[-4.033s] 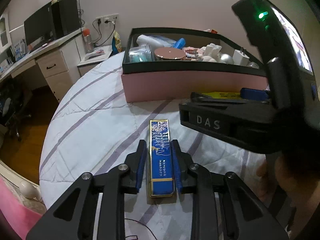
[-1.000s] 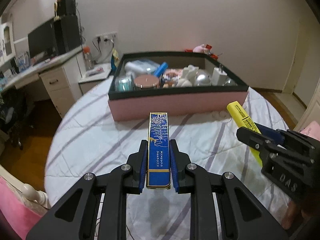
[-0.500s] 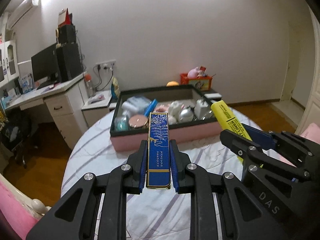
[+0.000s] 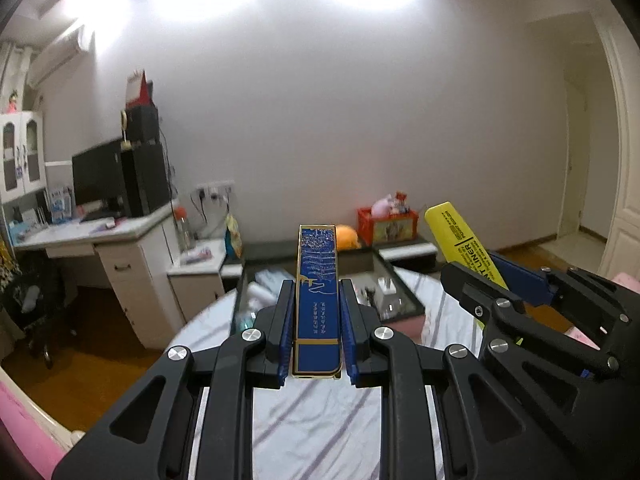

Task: Organize rigid objects
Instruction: 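Lift the case and yellow highlighter and carry them over the pink box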

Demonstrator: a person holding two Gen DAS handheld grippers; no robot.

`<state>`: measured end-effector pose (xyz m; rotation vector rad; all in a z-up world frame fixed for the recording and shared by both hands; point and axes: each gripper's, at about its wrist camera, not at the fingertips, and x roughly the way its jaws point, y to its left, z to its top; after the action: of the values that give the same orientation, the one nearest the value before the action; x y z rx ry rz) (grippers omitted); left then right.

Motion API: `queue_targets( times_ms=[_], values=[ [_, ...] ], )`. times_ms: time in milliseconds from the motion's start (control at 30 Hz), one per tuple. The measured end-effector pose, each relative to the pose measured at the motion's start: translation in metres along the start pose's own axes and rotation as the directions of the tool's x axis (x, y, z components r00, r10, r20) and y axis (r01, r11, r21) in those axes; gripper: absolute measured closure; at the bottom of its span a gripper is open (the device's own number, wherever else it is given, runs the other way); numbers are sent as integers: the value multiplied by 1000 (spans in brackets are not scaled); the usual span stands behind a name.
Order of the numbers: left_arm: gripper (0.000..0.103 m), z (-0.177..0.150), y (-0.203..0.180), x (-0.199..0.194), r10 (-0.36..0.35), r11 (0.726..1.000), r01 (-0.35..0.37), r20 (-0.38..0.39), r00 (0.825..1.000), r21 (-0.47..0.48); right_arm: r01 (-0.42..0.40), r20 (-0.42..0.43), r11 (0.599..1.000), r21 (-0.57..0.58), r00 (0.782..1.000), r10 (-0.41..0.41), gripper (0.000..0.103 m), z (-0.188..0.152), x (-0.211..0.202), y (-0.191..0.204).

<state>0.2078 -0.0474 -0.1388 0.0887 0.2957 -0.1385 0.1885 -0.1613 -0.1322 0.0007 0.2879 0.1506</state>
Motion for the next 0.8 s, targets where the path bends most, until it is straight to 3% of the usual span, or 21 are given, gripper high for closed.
queue_targets(
  times_ms=[367,800],
  values=[
    [82,26,0,-17,65,997,-68,129,990,19,18,108,999,-33,994,-14,76,30,-16,10],
    [82,37,-2,10,97,994,-104,150,984,39,28,127,998,-50,992,-21,76,42,13,11]
  ],
)
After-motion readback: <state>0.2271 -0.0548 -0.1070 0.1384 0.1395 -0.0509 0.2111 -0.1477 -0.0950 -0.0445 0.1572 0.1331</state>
